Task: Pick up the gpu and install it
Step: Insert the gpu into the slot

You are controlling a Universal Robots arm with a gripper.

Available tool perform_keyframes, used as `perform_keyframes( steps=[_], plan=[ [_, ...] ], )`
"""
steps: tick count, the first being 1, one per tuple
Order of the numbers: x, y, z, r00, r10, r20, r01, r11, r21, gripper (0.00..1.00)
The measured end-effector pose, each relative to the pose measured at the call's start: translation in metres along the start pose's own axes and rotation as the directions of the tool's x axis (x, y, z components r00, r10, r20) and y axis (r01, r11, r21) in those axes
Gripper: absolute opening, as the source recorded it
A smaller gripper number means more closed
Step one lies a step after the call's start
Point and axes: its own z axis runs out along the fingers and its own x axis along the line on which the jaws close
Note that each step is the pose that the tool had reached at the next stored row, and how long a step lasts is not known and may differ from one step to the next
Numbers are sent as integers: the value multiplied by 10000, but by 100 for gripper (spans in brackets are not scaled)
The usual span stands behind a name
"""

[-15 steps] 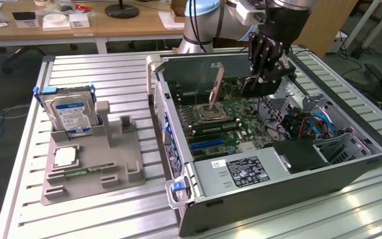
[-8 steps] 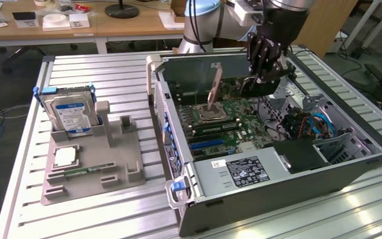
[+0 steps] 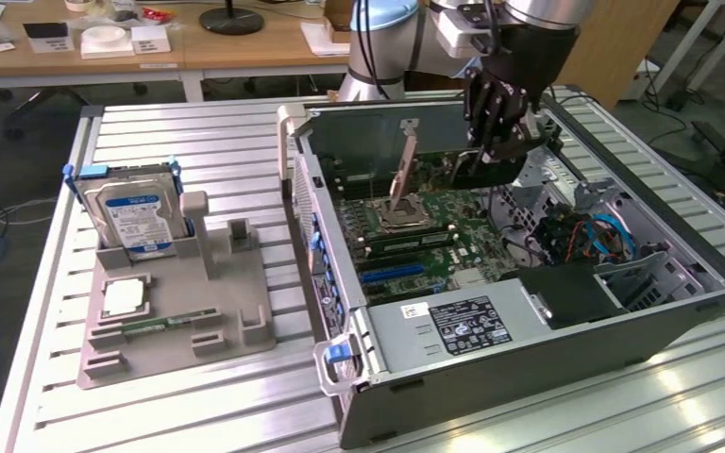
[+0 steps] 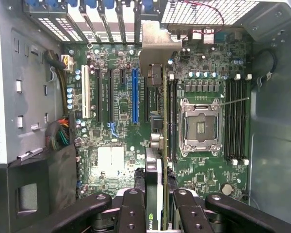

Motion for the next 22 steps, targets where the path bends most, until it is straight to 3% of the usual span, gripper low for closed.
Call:
perform_keyframes(
  steps=[6,22],
  plan=[
    [0,2,6,10000,2,15,-2,10000,1,27],
    [57,70,140,10000,0,20,0,10000,4,27]
  ],
)
